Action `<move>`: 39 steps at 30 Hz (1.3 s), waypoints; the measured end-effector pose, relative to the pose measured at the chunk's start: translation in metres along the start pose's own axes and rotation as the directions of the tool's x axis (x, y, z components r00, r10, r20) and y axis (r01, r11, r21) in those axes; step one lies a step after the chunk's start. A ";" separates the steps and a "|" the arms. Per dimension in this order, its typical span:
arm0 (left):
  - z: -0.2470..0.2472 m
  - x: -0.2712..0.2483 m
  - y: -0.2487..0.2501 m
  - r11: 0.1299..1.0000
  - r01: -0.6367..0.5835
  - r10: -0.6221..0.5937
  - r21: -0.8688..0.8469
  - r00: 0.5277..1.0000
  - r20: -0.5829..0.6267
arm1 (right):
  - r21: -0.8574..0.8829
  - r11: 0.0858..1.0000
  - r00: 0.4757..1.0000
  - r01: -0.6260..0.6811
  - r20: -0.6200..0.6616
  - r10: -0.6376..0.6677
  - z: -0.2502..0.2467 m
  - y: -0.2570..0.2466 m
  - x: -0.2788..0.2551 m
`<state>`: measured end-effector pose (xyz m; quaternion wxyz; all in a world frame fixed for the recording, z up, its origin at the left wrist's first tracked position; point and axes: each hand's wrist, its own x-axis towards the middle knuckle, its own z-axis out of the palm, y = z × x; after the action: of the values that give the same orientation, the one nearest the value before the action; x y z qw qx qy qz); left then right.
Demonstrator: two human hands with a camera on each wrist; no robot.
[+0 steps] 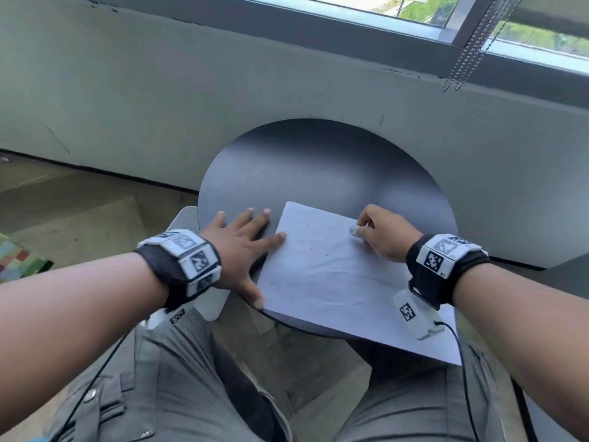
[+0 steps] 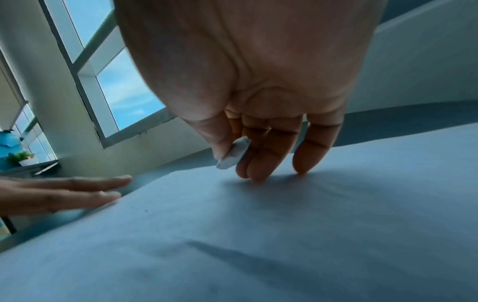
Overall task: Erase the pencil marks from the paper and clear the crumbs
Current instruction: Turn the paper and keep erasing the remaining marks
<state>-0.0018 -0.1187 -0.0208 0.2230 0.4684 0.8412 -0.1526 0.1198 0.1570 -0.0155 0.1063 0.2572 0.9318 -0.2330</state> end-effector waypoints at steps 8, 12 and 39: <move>0.023 -0.048 -0.043 0.635 0.434 -0.564 -0.640 0.826 0.000 | 0.462 0.884 0.998 -0.068 0.027 0.062 0.022 -0.007 -0.010; 0.030 -0.053 -0.010 0.390 0.437 -0.414 -0.811 0.869 0.270 | 0.488 0.869 0.989 -0.081 -0.068 0.130 -0.008 0.007 -0.003; -0.076 -0.075 -0.023 0.056 -0.569 -0.584 -0.820 0.648 -0.489 | 0.540 0.790 0.957 0.289 -0.150 -0.248 -0.084 -0.046 -0.041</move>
<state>-0.0045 -0.1486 0.0839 0.1002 0.1836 0.7003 0.6825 0.1231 0.1458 0.0881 -0.0405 0.1500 0.8534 -0.4976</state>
